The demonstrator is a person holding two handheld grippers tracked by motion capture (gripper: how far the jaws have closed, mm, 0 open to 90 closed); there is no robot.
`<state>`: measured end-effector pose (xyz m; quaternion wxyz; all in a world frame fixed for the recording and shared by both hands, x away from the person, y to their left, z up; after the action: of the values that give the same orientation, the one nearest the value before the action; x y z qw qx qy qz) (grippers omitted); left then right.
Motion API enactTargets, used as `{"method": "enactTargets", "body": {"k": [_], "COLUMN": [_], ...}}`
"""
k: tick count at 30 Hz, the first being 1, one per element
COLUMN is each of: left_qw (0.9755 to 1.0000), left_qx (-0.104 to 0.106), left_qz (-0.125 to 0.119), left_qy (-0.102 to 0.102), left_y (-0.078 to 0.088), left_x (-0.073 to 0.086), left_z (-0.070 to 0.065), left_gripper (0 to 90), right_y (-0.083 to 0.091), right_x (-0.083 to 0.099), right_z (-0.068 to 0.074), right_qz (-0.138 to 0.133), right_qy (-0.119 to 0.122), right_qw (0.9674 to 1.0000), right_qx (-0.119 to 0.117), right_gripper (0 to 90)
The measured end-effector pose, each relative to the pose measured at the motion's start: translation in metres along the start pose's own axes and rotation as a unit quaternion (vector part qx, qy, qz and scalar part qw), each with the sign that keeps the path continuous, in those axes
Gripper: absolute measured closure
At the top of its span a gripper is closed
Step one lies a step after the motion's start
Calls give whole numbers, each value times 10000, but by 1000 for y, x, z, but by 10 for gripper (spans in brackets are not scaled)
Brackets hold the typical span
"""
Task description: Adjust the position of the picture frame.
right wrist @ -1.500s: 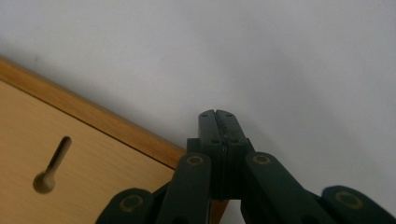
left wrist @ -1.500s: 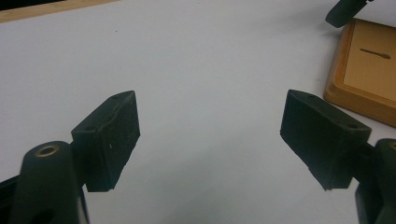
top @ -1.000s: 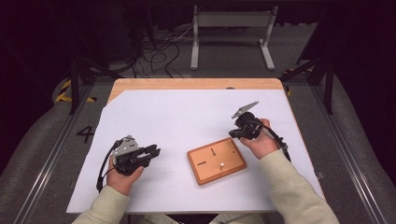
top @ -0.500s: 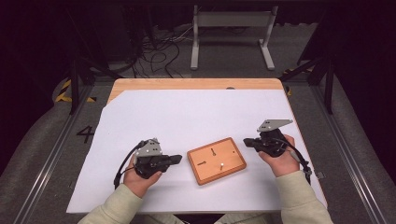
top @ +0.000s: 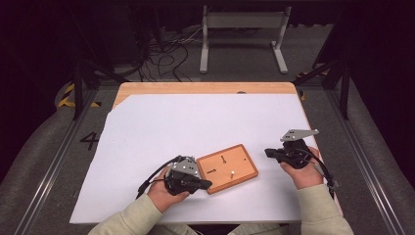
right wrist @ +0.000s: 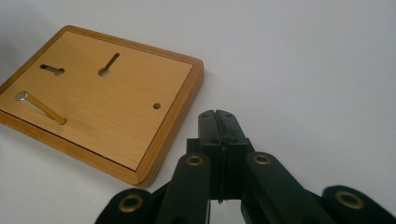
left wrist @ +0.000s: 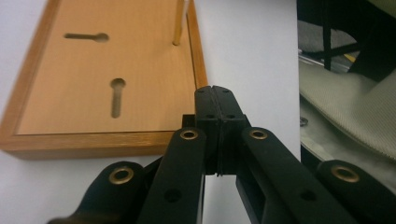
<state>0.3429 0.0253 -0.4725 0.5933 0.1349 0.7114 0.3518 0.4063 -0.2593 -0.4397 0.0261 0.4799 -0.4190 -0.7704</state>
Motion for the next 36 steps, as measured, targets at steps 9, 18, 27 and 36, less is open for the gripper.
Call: {"method": "enactTargets", "body": {"k": [9,18,27,36], "left_qw": [9968,9929,9918,9930], "left_qx": [262,-115,-784,-896], "left_qz": [701,874,884,762], "left_qy": [-277,-796,-482,-103], "left_y": [-22,-24,-25,-24], "left_x": [9,10,12,13], "left_z": [-12,-15,13,27], "left_gripper": [900,900,900,899], "right_y": [-1,-2,-4,-5], "right_x": [3,4,4,4], "right_z": [1,1,2,2], "right_qz": [17,61,87,103], "right_qy": [-3,-18,18,26], "right_qw": [10000,10000,10000,9999], "right_qx": [5,-2,-6,-4], "right_gripper": [900,900,900,900]}}
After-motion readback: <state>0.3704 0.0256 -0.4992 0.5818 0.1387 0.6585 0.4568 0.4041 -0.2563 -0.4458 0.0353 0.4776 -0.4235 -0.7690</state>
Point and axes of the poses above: each handheld gripper's, and its own axes: y roughly backward along the jaws, x roughly out of its underside, z roughly to its left, the point moved 6 cm from there along -y, roughly forward along the jaws, and after that the axes turned 12 degrees about -x, right-handed, at the moved point
